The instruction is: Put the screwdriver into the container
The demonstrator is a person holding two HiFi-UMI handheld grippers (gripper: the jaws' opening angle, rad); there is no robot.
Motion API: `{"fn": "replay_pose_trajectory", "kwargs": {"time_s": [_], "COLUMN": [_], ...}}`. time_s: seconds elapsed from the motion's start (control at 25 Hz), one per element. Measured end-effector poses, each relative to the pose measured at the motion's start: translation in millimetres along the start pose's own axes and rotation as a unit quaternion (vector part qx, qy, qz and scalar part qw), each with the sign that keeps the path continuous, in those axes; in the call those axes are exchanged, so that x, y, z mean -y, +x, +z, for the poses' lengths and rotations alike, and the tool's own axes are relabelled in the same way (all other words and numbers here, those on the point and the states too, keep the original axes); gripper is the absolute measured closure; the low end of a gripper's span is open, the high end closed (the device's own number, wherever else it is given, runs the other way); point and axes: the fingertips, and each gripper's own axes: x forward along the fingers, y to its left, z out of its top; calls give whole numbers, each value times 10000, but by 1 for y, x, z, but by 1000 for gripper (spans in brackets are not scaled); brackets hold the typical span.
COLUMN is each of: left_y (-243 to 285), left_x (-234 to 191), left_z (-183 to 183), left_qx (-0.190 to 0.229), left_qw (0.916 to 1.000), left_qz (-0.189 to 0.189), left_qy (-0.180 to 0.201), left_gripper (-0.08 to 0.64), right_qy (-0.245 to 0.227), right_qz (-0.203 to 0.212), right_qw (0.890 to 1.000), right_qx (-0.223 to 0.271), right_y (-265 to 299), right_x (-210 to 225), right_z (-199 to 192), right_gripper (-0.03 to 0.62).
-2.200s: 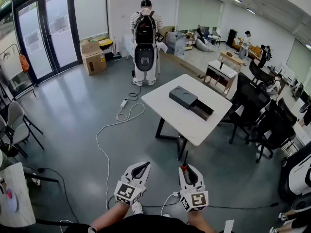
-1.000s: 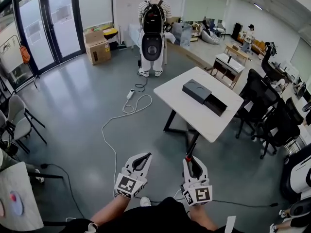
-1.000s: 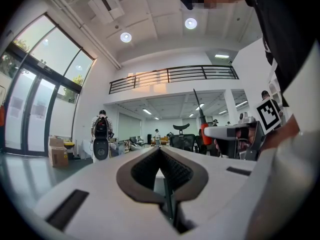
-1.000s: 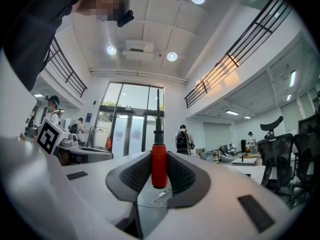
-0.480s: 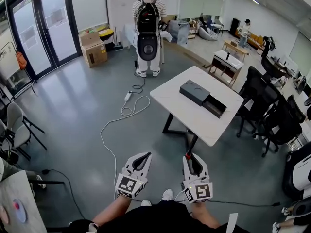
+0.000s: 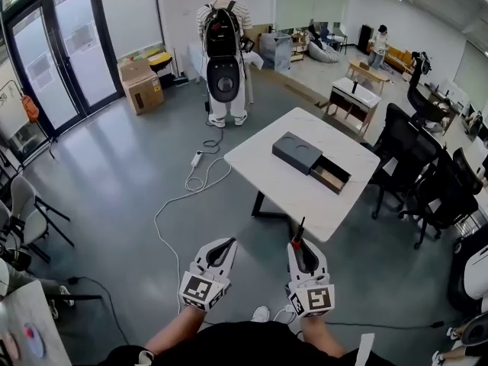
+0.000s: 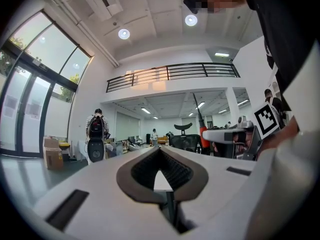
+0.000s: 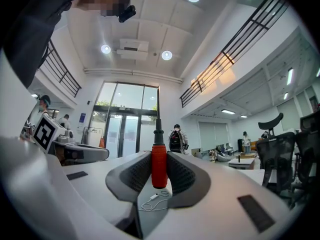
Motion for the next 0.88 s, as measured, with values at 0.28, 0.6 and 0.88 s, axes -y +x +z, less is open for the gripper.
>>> {"fn": "replay_pose_trajectory", "kwargs": {"time_s": [0.28, 0.6, 0.88], "left_y": [39, 83, 142], "left_x": [14, 31, 21], "left_z": [-3, -16, -8], "left_qx": [-67, -204, -1], "left_qw": [9999, 9986, 9929], "left_qz": [-76, -461, -1172], "left_qy": [-52, -168, -220], "left_gripper": [555, 555, 555], "right_qy": [85, 45, -134], "right_qz": [-57, -411, -897], "right_qw": [9999, 9991, 9956], "right_qx": [9, -97, -238], "right_y": [4, 0, 24], "right_x": [42, 80, 103], "right_z": [-6, -13, -14], "right_gripper": [482, 482, 482]}}
